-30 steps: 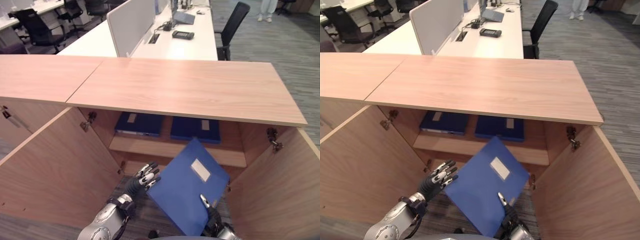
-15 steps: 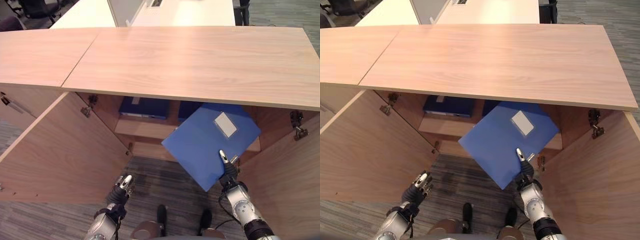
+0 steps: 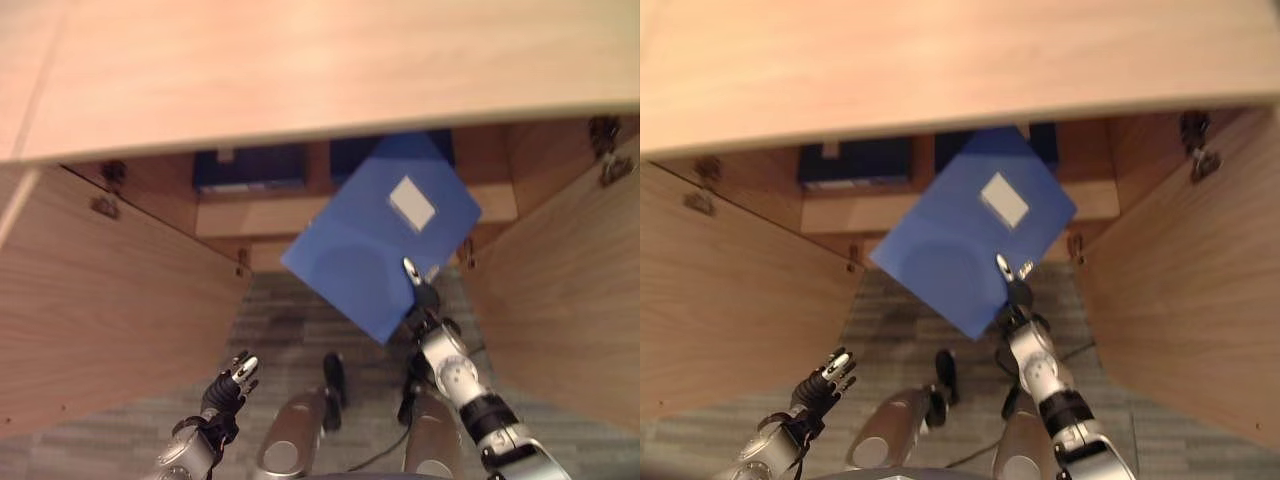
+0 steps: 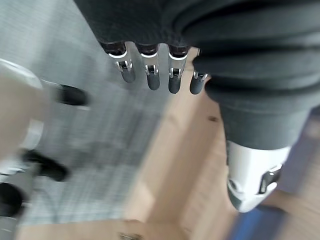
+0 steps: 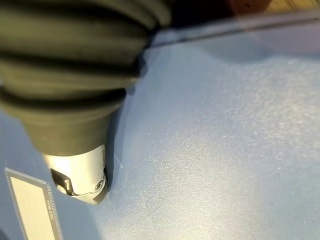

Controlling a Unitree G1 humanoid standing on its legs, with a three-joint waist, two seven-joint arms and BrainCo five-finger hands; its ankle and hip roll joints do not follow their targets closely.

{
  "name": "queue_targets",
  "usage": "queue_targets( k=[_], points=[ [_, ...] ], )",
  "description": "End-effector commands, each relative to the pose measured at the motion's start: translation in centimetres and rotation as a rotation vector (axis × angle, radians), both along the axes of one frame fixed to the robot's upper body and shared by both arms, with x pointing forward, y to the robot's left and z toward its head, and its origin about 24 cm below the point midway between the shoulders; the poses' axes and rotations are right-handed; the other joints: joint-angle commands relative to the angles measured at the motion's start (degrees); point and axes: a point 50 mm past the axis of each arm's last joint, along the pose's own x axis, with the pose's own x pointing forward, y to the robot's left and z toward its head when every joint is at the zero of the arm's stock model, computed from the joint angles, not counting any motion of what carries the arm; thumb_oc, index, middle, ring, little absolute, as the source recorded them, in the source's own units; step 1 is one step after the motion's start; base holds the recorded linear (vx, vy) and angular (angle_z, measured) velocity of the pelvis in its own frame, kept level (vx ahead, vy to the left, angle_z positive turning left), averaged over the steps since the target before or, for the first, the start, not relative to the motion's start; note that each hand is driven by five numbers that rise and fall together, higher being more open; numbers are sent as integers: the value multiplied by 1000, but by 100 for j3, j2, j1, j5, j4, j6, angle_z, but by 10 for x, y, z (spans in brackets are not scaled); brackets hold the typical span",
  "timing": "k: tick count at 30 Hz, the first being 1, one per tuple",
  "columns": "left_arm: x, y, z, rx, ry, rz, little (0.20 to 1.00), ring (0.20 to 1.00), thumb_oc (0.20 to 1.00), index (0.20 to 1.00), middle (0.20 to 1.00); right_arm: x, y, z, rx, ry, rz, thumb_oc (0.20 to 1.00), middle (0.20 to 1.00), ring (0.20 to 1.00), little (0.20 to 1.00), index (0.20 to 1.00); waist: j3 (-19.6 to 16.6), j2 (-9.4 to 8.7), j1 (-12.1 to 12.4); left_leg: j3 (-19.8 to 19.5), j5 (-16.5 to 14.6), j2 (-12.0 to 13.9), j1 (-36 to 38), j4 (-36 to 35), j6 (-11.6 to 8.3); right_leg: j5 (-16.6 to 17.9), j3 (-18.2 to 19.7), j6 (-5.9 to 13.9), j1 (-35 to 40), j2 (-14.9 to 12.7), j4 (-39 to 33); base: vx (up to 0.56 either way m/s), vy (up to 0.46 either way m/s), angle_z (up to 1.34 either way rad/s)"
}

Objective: Put the empty folder in the office cabinet

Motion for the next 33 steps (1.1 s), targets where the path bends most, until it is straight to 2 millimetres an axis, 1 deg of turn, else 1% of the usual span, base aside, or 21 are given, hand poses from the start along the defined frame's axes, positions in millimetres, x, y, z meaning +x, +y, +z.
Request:
queue_targets(
  k=[1, 3, 7, 8, 9, 10, 11, 13, 15, 17, 18, 20, 21, 22, 24, 26, 28, 29, 30, 31, 33],
  points=[
    [-14, -14, 4, -86, -10, 8, 1000, 1000, 1000, 1000, 1000, 4, 2, 49, 150, -251, -69, 200, 200, 200, 200, 200, -154, -29, 16, -645, -590, 38, -519, 682, 6, -760, -203, 261, 109, -301, 268, -29, -49, -3],
    [-14, -18, 3, -99, -10, 2, 1000, 1000, 1000, 1000, 1000, 8, 6, 61, 169, -291, -73, 200, 200, 200, 200, 200, -194, 0, 28, -682, -760, 120, -904, 1167, 35, -894, -115, 181, -275, -354, 724, 21, -66, 3],
    [-13, -24, -1, -101, -1, -23, 1000, 1000, 1000, 1000, 1000, 10, 8, 76, 192, -350, -76, 200, 200, 200, 200, 200, -315, 31, 7, -701, -978, 187, -1383, 1703, 100, -1241, 84, -16, -829, -389, 1375, 64, -64, 13],
    [-13, -25, 0, -100, -4, -29, 1000, 1000, 1000, 1000, 1000, 9, 8, 80, 191, -367, -71, 200, 200, 200, 200, 200, -341, 34, 8, -701, -1025, 190, -1465, 1787, 107, -1323, 143, -66, -936, -396, 1516, 48, -35, 0],
    [-13, -25, 0, -101, -4, -29, 1000, 1000, 1000, 1000, 1000, 9, 8, 80, 190, -367, -71, 200, 200, 200, 200, 200, -359, 29, 14, -695, -1037, 191, -1496, 1810, 107, -1342, 157, -69, -976, -401, 1549, 56, -48, -1],
    [-11, -27, 0, -99, -10, -46, 1000, 1000, 1000, 1000, 1000, 10, 6, 86, 177, -395, -72, 200, 200, 200, 200, 200, -367, 47, 10, -717, -1074, 193, -1647, 1943, 98, -1461, 206, -140, -1183, -432, 1819, 69, -49, -1],
    [-10, -28, 1, -100, -14, -52, 1000, 1000, 1000, 1000, 1000, 11, 5, 89, 170, -406, -72, 200, 200, 200, 200, 200, -409, 54, 11, -719, -1085, 195, -1707, 1958, 84, -1530, 239, -161, -1288, -440, 1927, 97, -81, 0],
    [-7, -28, 1, -96, -24, -55, 1000, 1000, 1000, 1000, 1000, 11, 0, 95, 148, -432, -78, 200, 200, 200, 200, 200, -482, 39, 10, -720, -1059, 209, -1740, 1852, 24, -1630, 260, -190, -1341, -448, 1950, 73, -83, 8],
    [-6, -30, 2, -103, -26, -41, 1000, 1000, 1000, 1000, 1000, 12, -6, 100, 133, -457, -94, 200, 200, 200, 200, 200, -484, 69, 3, -774, -981, 199, -1710, 1755, -70, -1736, 220, -251, -1275, -468, 1978, 39, -84, 7],
    [-5, -31, 3, -103, -34, -37, 1000, 1000, 1000, 1000, 1000, 13, -11, 107, 132, -477, -117, 200, 200, 200, 200, 200, -495, 52, -1, -786, -818, 204, -1867, 1794, -204, -1811, 69, -308, -1228, -513, 1948, 5, -65, 10],
    [-5, -31, 3, -103, -34, -37, 1000, 1000, 1000, 1000, 1000, 13, -11, 107, 132, -477, -118, 200, 200, 200, 200, 200, -503, 50, -7, -794, -805, 199, -1873, 1784, -210, -1814, 59, -314, -1229, -516, 1942, -1, -23, 30],
    [-2, -31, 4, -96, -36, -31, 1000, 1000, 1000, 1000, 1000, 17, -18, 122, 130, -519, -155, 200, 200, 200, 200, 200, -488, -1, 22, -849, -326, 249, -2067, 1518, -398, -1889, -23, -317, -1184, -542, 1896, 3, 35, 33],
    [-6, -32, 1, -86, -12, -33, 1000, 1000, 1000, 1000, 1000, 21, -24, 134, 125, -542, -195, 200, 200, 200, 200, 200, -513, 49, 69, -885, -254, 239, -1764, 833, -387, -1851, -31, -240, -1238, -557, 1906, 48, 95, 21],
    [-4, -33, 2, -91, -19, -31, 1000, 1000, 1000, 1000, 1000, 22, -23, 139, 146, -555, -207, 200, 200, 200, 200, 200, -499, 35, 78, -896, -283, 172, -1746, 832, -361, -1829, 4, -237, -1290, -593, 1997, 65, 109, 24],
    [0, -35, 3, -82, -24, -47, 1000, 1000, 1000, 1000, 1000, 24, -24, 147, 172, -571, -235, 200, 200, 200, 200, 200, -528, 1, 80, -940, -422, 72, -2037, 1111, -272, -1793, 47, -216, -1495, -694, 2238, 27, 31, 38],
    [0, -33, 1, -63, -16, -49, 1000, 1000, 1000, 1000, 1000, 28, -24, 153, 189, -577, -249, 200, 200, 200, 200, 200, -640, -9, 130, -956, -535, 27, -2184, 1299, -197, -1788, 78, -204, -1606, -754, 2331, 51, 59, 25],
    [-1, -30, 0, -46, -8, -45, 1000, 1000, 1000, 1000, 1000, 36, -26, 162, 195, -567, -276, 200, 200, 200, 200, 200, -742, -16, 204, -952, -654, 6, -2324, 1474, -116, -1810, 142, -187, -1749, -809, 2465, 44, 59, 9],
    [0, -30, 0, -46, -10, -45, 1000, 1000, 1000, 1000, 1000, 37, -26, 163, 196, -570, -276, 200, 200, 200, 200, 200, -744, -24, 213, -942, -671, 9, -2357, 1501, -111, -1817, 160, -183, -1790, -811, 2489, 31, 79, 0],
    [2, -26, 2, -30, -12, -27, 1000, 1000, 1000, 1000, 1000, 47, -26, 183, 217, -577, -306, 200, 200, 200, 200, 200, -799, -6, 282, -921, -776, -6, -2454, 1697, -44, -1813, 220, -180, -1849, -853, 2574, 19, 60, 1],
    [4, -26, 3, -29, -16, -27, 1000, 1000, 1000, 1000, 1000, 48, -26, 185, 218, -581, -307, 200, 200, 200, 200, 200, -782, -14, 296, -912, -801, 2, -2486, 1737, -39, -1822, 238, -176, -1885, -851, 2601, 20, 66, -2],
    [7, -23, 6, -19, -27, -28, 1000, 1000, 1000, 1000, 1000, 53, -26, 195, 288, -584, -326, 200, 200, 200, 200, 200, -784, 7, 357, -926, -904, -17, -2592, 1955, 1, -1875, 271, -189, -1923, -906, 2714, 11, 34, -9]
  ],
)
